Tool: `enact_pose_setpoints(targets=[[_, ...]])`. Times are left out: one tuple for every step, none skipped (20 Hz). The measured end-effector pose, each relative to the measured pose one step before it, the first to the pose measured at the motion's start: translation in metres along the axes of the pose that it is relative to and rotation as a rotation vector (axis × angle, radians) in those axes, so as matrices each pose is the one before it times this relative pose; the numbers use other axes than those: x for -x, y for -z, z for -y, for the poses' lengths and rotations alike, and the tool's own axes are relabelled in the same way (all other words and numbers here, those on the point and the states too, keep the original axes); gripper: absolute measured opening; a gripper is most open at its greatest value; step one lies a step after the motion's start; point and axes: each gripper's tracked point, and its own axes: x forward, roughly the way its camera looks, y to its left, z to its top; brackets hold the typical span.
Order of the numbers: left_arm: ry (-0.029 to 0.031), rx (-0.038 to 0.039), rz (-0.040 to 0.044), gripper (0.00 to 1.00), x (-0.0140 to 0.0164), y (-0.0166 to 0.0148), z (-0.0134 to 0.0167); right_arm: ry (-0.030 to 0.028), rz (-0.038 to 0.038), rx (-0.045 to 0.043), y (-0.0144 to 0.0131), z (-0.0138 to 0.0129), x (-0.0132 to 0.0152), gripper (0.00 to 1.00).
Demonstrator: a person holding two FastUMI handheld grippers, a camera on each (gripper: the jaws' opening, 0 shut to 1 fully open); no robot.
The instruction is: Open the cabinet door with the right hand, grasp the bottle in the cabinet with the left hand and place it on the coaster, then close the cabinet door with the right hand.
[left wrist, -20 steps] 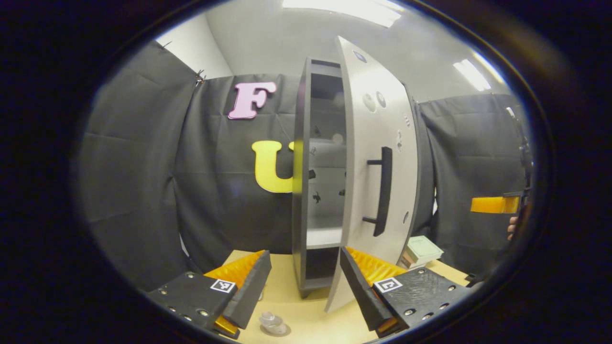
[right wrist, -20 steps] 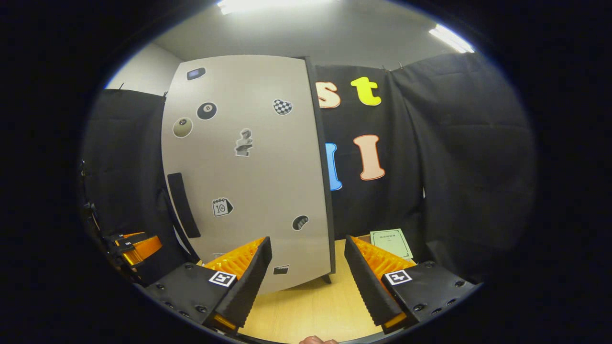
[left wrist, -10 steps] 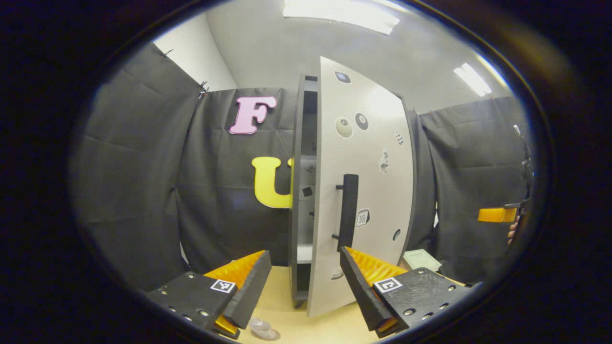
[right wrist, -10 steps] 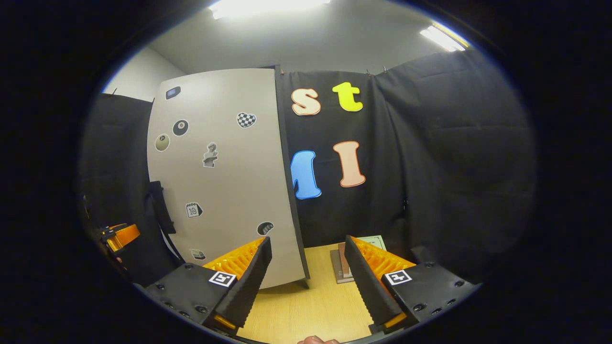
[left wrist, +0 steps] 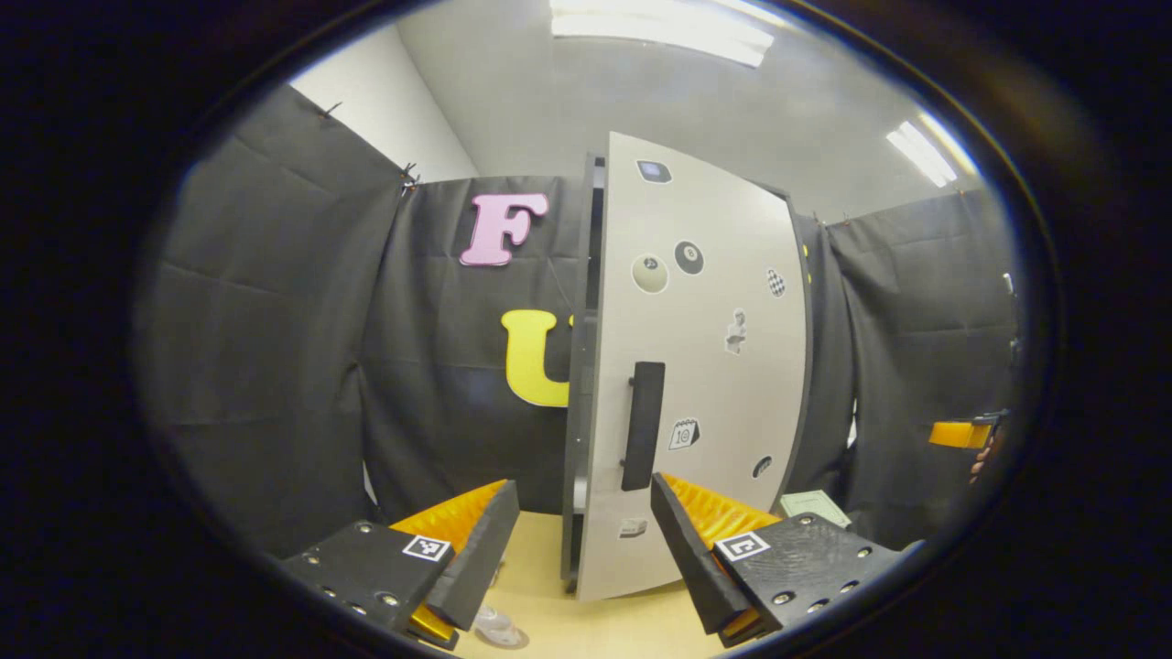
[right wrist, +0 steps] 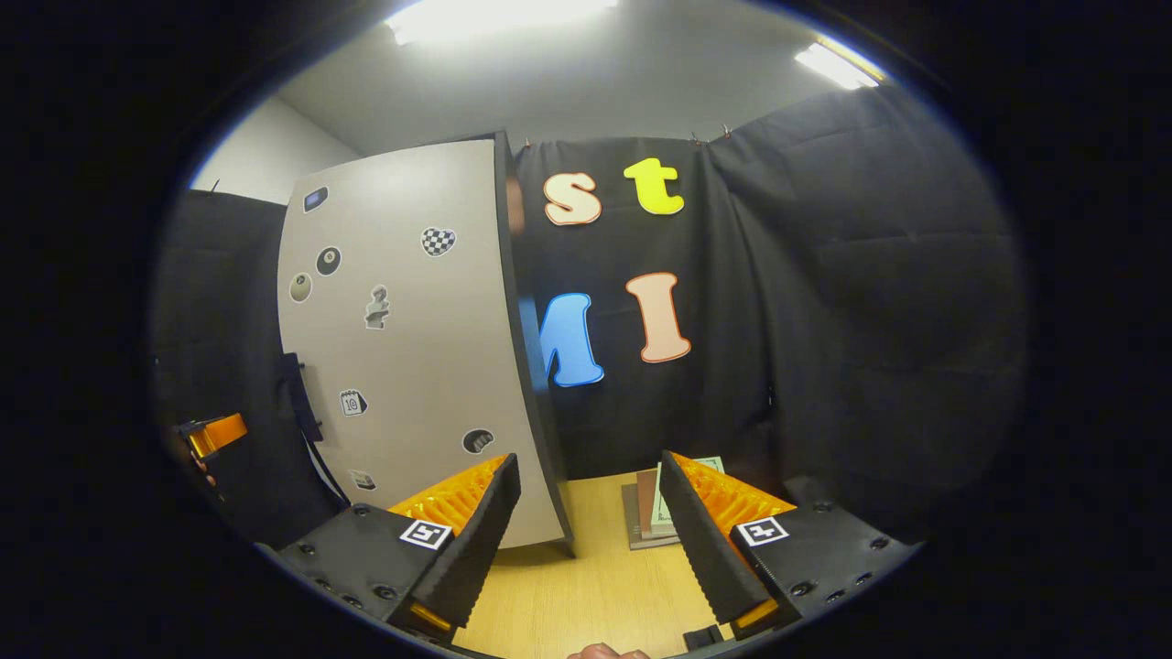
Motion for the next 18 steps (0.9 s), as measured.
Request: enact_pose_setpoints(targets=[[0.00019,0.00225,-0.01010,0.87,-0.00001,0.00223,0.00284,-0.01093,0.00335,-0.00261,0.00004,0.00330,0.00015,0.97],[-0.00123,0.00560,-0.01187,0.89,0.00091,0.00178,0.00197,-0.01012,0.00101,0.00404,0.00236,0.00381,0.00101,0.97],[-0.01142,0.00250,-0.00427,0.89,0.00277,0.00066,0.00069,-0.01239,-0.00104,0.00785,0.00299,0.00347,0.00115,0.97],[-0.01398,0.00022,0.00118,0.87,0.00226,-0.00174,0.00017,-0.01277,-0.00439,0.00628,0.00382,0.00287,0.00039,0.97],[-0.00425,0.00357,0.00426,0.89,0.00103,-0.00062,0.00235,-0.01652,-0.00736,0.00194,0.00352,0.00250,0.00096,0.97],[-0.00401,0.01007,0.00804,0.87,0.00241,-0.00099,0.00350,-0.01443,-0.00519,-0.00130,0.00292,0.00191,-0.00003,0.97],[-0.00426,0.01001,0.00460,0.87,0.00303,0.00044,0.00389,-0.01015,-0.00372,-0.00142,0.00151,0.00288,0.00032,0.97],[-0.00730,0.00806,0.00058,0.88,0.00328,0.00130,0.00351,-0.00936,-0.00192,-0.00084,0.00100,0.00323,0.00003,0.97],[-0.00553,0.00600,-0.00391,0.88,0.00464,0.00197,0.00348,-0.00581,0.00143,0.00155,-0.00055,0.00301,-0.00052,0.97],[-0.00461,0.00067,-0.00323,0.87,0.00481,0.00158,0.00278,-0.00411,0.00588,0.00101,-0.00120,0.00207,-0.00182,0.97],[-0.00950,-0.00517,-0.00191,0.87,0.00402,0.00126,0.00178,-0.00438,0.00367,-0.00079,-0.00182,0.00112,-0.00167,0.97],[-0.01400,-0.00962,-0.00360,0.87,0.00537,0.00042,-0.00084,-0.00270,-0.00196,-0.00364,-0.00145,-0.00293,-0.00610,0.97],[-0.01138,-0.01048,-0.00219,0.87,0.00493,0.00031,-0.00071,-0.00681,-0.00358,-0.00096,0.00055,-0.00222,-0.00424,0.97],[-0.00482,-0.00930,-0.00076,0.87,0.00407,-0.00078,-0.00074,-0.00507,-0.00180,0.00112,-0.00029,-0.00262,-0.00465,0.97],[-0.00366,-0.01009,0.00233,0.87,0.00250,-0.00057,-0.00052,-0.00835,0.00501,0.00224,-0.00132,-0.00345,-0.00507,0.97],[-0.00135,-0.01139,0.00558,0.87,0.00134,-0.00165,-0.00209,-0.00129,0.00622,0.00141,-0.00106,-0.00237,-0.00574,0.97],[-0.00611,-0.01348,0.00919,0.87,-0.00254,-0.00215,-0.00066,-0.00047,0.00670,0.00141,-0.00037,-0.00212,-0.00510,0.97],[-0.01622,-0.01288,0.00972,0.89,-0.00264,-0.00185,-0.00499,0.00665,0.00278,0.00205,0.00071,-0.00148,-0.00657,0.97]])
